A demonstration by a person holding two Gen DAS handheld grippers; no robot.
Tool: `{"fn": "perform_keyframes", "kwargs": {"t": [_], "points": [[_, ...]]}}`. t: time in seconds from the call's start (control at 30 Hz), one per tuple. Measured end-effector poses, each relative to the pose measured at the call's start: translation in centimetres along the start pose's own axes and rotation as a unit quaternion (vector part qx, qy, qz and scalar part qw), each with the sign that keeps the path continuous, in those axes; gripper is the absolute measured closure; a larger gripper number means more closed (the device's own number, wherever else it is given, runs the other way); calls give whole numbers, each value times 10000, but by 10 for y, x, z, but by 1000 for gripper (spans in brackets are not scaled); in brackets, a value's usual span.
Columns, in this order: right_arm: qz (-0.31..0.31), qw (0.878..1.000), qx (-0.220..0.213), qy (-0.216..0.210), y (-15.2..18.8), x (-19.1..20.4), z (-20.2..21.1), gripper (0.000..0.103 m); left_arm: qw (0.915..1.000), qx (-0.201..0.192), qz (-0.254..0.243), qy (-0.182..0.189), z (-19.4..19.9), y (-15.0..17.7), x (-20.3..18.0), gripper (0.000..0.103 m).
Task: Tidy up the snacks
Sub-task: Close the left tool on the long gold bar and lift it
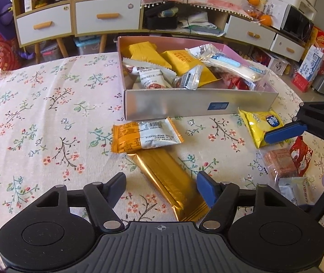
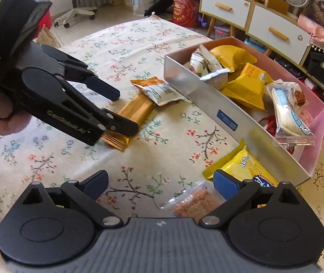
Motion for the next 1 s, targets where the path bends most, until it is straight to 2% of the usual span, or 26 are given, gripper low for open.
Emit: {"fn": "perform_keyframes", "kwargs": {"t": [0.1, 0.17, 0.2, 0.3, 0.53, 0.67, 0.8, 1.0], "points": [[-78, 9999, -79, 46, -2, -6, 0, 7, 9998, 67, 201, -26, 0, -2, 2, 41], [-154, 9997, -185, 59, -7, -10, 1, 9, 9996, 101, 252, -58, 0, -2, 1, 54], [-207, 9995, -236, 62, -10, -12, 2, 9, 9997, 122, 208, -59, 1, -2, -1, 68], [-403, 9985, -379, 52, -16, -19, 3, 11, 9996, 203, 50, -198, 2, -3, -5, 74], [-638, 9954, -718, -21, -34, -16, 3, 14, 9974, 435, 355, -449, 12, 2, 23, 75], [-769, 9936, -808, -154, -50, -8, -9, 27, 9960, 479, 457, -606, 21, 10, 46, 75], [-644, 9941, -842, -239, -61, 2, -19, 37, 9949, 466, 544, -715, 26, 11, 65, 75], [-493, 9950, -828, -270, -72, 5, -34, 40, 9947, 455, 521, -761, 27, 11, 77, 75]]}}
Point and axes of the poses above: each gripper's, at about its wrist camera, not at the fingertips, and z roughly against the way its jaws point, x to its left, y to its underside, the point moved 10 cm from there along -z, roughly the way its jaws point
